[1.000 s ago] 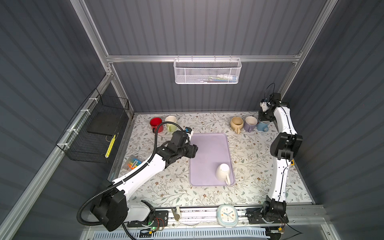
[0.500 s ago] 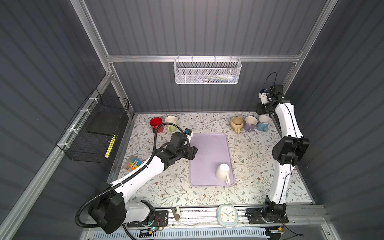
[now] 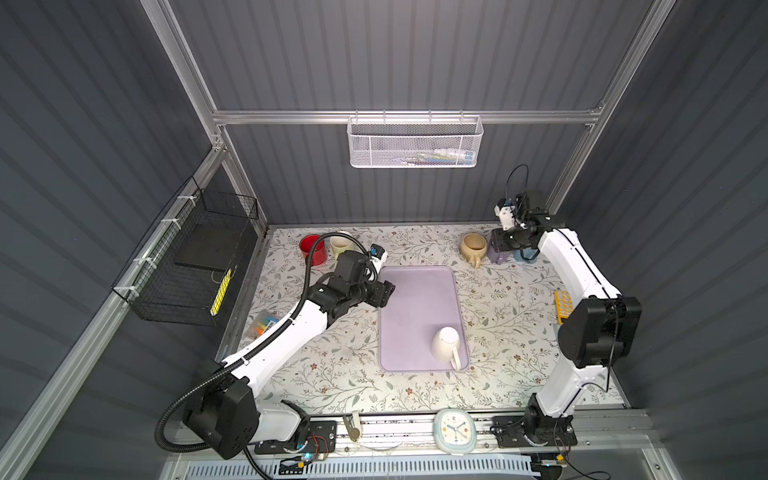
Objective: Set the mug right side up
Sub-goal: 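Move the right gripper toward the upside-down white mug on the tray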
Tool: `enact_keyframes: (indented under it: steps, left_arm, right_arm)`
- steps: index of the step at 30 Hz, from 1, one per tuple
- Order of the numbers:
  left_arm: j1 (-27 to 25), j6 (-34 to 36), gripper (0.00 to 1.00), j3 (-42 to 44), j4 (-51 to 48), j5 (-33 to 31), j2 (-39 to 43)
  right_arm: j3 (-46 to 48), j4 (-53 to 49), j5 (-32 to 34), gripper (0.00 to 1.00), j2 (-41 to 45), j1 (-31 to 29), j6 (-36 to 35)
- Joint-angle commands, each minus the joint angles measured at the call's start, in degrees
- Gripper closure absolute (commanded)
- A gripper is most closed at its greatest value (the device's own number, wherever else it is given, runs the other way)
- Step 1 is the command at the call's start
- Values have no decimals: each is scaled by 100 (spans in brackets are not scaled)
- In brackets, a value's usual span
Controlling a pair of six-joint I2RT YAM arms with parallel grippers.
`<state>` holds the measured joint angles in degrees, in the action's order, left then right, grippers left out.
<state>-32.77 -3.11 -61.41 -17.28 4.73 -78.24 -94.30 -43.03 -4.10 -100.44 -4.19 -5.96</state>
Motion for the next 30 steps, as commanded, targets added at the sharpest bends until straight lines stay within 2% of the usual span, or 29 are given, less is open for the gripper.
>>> enact_keyframes:
  steps: [1,7,9,14,20,30]
  left_arm:
    - [144,215,28,-203,99,344,-163]
    - [414,84,28,-152,500,694,-388]
    - [485,40,28,-168,617,775,-499]
    - [697,6,28,-424,788,1172,-874]
    - [811,252,28,-1029,562,1267,-1251]
    - [1035,287,28,-454,964,1212,-1195]
  right_arm:
    - [806,542,285,52,623,-197,342]
    - [2764,1488,-234,48,2254,-607,824]
    - [3132,1571,-402,47,2670,-745,950]
    - [3426,1099,-224,47,3255,-1364,884]
    - [3297,-94,117,47,3594,-1988,1093]
    - [3900,-856,515,47,4280,-3505,2480]
